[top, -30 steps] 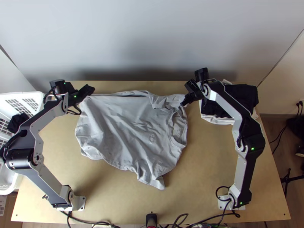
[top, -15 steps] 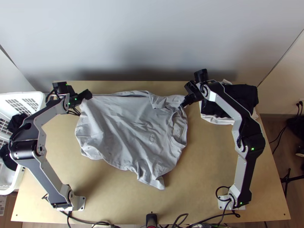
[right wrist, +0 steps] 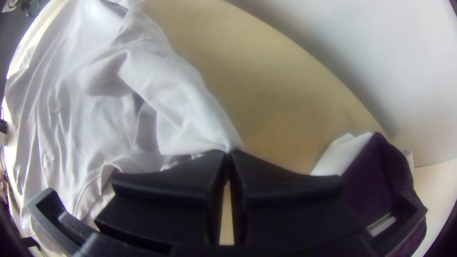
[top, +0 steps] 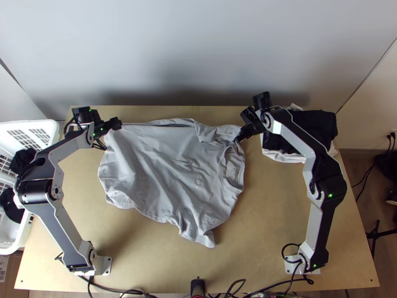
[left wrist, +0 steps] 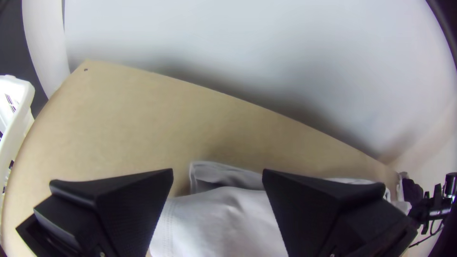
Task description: Fold the t-shirt
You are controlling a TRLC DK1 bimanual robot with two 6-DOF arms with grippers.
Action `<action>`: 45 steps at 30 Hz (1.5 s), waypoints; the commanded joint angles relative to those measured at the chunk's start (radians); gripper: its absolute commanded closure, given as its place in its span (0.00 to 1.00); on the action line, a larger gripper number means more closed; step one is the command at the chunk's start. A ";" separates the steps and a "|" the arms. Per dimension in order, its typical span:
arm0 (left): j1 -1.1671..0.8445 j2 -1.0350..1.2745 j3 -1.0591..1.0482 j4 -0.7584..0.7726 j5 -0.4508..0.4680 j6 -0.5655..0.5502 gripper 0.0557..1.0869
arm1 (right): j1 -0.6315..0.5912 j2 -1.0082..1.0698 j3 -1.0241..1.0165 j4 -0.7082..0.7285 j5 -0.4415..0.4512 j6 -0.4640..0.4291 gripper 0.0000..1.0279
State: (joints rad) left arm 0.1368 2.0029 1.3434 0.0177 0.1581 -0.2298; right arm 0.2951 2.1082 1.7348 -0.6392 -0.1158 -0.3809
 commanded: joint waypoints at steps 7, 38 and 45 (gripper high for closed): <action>-0.003 0.007 0.008 0.002 -0.005 0.012 0.11 | 0.006 -0.010 -0.011 0.004 0.001 0.013 0.97; 0.046 -0.055 0.042 0.050 0.103 -0.155 0.97 | 0.009 -0.022 -0.031 0.010 -0.001 0.025 0.97; 0.035 -0.044 0.039 0.037 0.106 -0.151 0.78 | 0.004 -0.020 -0.031 0.010 -0.001 0.025 0.97</action>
State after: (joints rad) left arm 0.1753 1.9625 1.3800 0.0628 0.2485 -0.3672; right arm 0.3012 2.0865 1.7050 -0.6292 -0.1169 -0.3553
